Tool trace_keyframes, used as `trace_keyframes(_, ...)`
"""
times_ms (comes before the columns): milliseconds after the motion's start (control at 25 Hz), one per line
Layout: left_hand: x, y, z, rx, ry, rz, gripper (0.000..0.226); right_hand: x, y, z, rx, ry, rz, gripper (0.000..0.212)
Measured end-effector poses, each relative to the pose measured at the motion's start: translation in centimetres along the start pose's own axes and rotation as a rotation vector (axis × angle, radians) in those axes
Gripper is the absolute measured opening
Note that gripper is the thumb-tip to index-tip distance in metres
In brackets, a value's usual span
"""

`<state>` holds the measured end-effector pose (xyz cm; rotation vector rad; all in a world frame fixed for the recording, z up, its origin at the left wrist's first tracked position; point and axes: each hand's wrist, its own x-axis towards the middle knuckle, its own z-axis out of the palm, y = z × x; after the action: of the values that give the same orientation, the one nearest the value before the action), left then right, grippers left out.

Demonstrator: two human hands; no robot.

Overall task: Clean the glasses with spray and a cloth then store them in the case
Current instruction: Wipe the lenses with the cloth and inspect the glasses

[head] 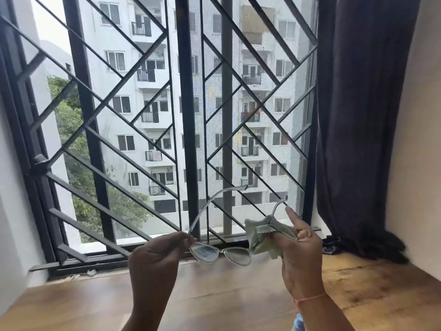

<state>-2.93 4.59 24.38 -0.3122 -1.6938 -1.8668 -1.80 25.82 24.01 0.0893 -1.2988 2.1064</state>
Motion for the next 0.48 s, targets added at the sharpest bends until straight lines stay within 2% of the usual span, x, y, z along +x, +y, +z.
trace_keyframes(120, 0.0, 0.1, -0.2, 0.051, -0.006, 0.006, 0.015, 0.2, -0.4, 0.1, -0.020, 0.010, -0.066, 0.083)
trace_keyframes(240, 0.0, 0.0, -0.3, 0.079, -0.010, -0.002, 0.015, 0.3, -1.0, 0.2, -0.058, 0.032, -0.136, 0.078)
trace_keyframes(360, 0.0, -0.2, -0.3, 0.102, -0.010, -0.008, 0.015, 0.8, -1.0, 0.2, -0.106, 0.027, -0.217, 0.088)
trace_keyframes(480, 0.0, -0.3, -0.2, 0.117, -0.003, -0.029, 0.014, 1.4, -0.9, 0.2, -0.149, 0.051, -0.270, 0.087)
